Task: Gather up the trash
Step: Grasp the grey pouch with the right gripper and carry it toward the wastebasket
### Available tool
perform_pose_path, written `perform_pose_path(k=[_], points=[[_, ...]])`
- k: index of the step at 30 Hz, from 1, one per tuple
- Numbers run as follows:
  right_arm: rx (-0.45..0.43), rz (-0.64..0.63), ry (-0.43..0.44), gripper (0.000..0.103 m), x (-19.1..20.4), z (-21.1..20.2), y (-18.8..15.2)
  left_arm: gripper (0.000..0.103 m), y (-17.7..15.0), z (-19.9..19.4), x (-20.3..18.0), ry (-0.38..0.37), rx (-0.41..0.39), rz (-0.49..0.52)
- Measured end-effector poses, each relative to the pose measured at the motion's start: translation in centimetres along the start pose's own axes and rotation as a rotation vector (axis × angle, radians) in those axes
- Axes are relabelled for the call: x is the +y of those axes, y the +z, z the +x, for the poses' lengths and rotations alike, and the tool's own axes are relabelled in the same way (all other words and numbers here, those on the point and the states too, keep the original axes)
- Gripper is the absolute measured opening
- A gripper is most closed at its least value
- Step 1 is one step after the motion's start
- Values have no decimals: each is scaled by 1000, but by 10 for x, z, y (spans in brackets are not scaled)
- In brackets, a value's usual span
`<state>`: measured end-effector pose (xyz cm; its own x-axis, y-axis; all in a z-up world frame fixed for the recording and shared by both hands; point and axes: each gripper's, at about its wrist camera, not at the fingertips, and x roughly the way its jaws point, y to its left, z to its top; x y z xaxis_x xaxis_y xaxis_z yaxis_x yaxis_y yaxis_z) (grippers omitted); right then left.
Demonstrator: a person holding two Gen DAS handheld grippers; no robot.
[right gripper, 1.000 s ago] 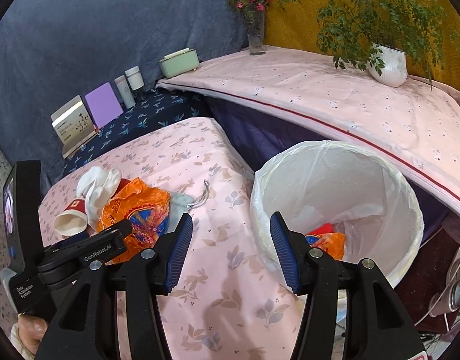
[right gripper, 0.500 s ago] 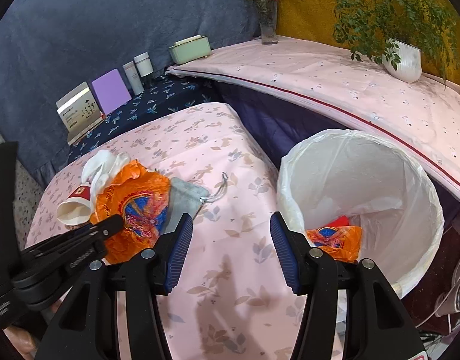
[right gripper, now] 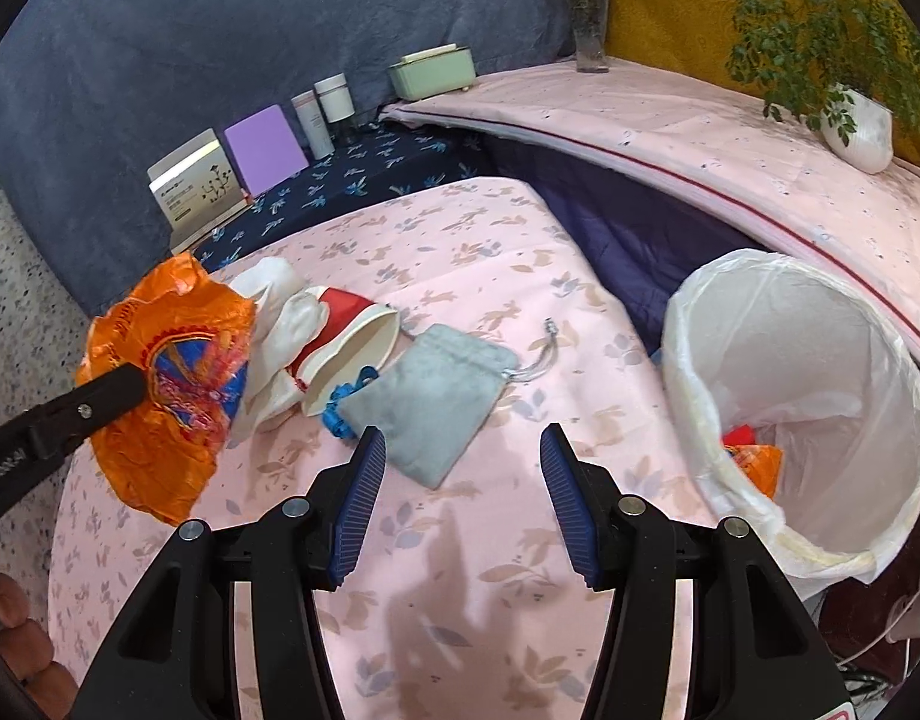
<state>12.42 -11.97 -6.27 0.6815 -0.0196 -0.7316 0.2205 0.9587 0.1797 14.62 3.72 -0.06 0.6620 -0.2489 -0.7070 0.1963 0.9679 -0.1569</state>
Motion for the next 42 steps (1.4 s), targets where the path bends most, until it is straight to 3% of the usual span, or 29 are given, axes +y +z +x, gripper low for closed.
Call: perform_pose_path(k=[12,19,23,26,28,29,42], points=[[86,-25,1,53,22,60,3,18,-2,25,39,42,46,-52],[130,-13,-34,53,13,84,-2,18,-6,42,44,35,74,-59],[107,-65,-65,50,18,84,-5,18,-8,48,41,29,87,-52],[94,-112,-93,31,23,83,-10,18,-10,50,37,23,92,-48],[101,-118,-71,8,23,82,-11,18,-11,49,35,21,91,-43],[107,-120,-59,4,24,81,-11,18,-11,48,33,20,90,-41],[-1,-89,-8,3,12,14,1,16,-11,22,-6,-19,50,16]])
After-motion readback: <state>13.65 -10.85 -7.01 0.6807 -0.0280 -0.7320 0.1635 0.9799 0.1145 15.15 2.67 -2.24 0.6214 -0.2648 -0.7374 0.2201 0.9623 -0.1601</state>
